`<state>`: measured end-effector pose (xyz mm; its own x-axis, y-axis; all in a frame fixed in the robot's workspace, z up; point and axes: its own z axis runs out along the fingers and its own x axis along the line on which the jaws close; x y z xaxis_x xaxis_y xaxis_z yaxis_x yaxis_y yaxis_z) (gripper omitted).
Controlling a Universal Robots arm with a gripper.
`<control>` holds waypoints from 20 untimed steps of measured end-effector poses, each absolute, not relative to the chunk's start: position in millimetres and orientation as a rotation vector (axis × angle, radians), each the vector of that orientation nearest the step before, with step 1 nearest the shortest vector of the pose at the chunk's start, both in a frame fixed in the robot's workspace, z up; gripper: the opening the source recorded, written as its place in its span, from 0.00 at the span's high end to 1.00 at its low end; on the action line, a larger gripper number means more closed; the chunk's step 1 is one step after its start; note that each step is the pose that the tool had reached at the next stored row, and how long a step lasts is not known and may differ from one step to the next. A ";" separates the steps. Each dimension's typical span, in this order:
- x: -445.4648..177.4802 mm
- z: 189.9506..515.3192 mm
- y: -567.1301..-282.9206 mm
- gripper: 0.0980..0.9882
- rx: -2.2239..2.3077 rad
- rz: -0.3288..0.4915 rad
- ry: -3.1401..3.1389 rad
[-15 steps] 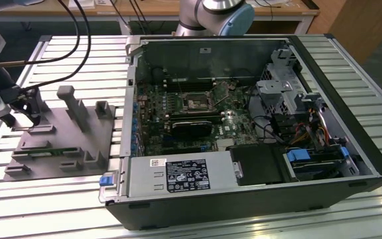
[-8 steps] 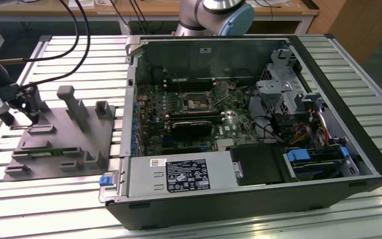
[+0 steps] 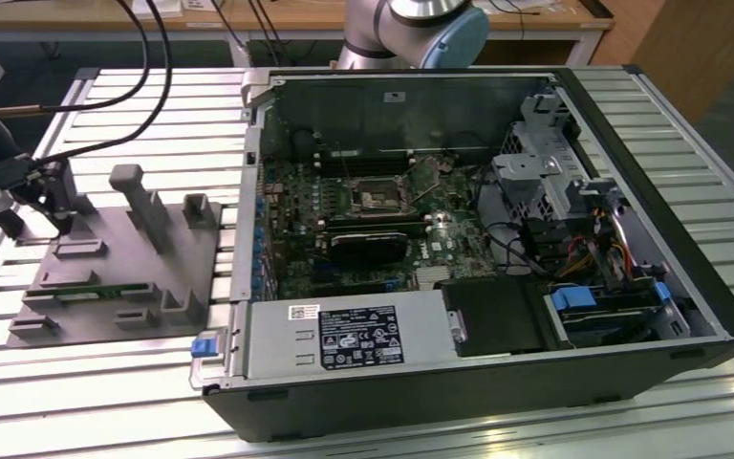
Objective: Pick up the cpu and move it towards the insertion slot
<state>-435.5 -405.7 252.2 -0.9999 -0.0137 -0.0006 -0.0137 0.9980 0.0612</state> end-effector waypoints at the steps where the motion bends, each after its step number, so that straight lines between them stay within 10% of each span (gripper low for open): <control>1: -435.5 253.0 -405.7 0.50 -0.022 0.096 3.140; 20: -435.5 269.0 -405.2 0.50 -0.022 0.096 3.140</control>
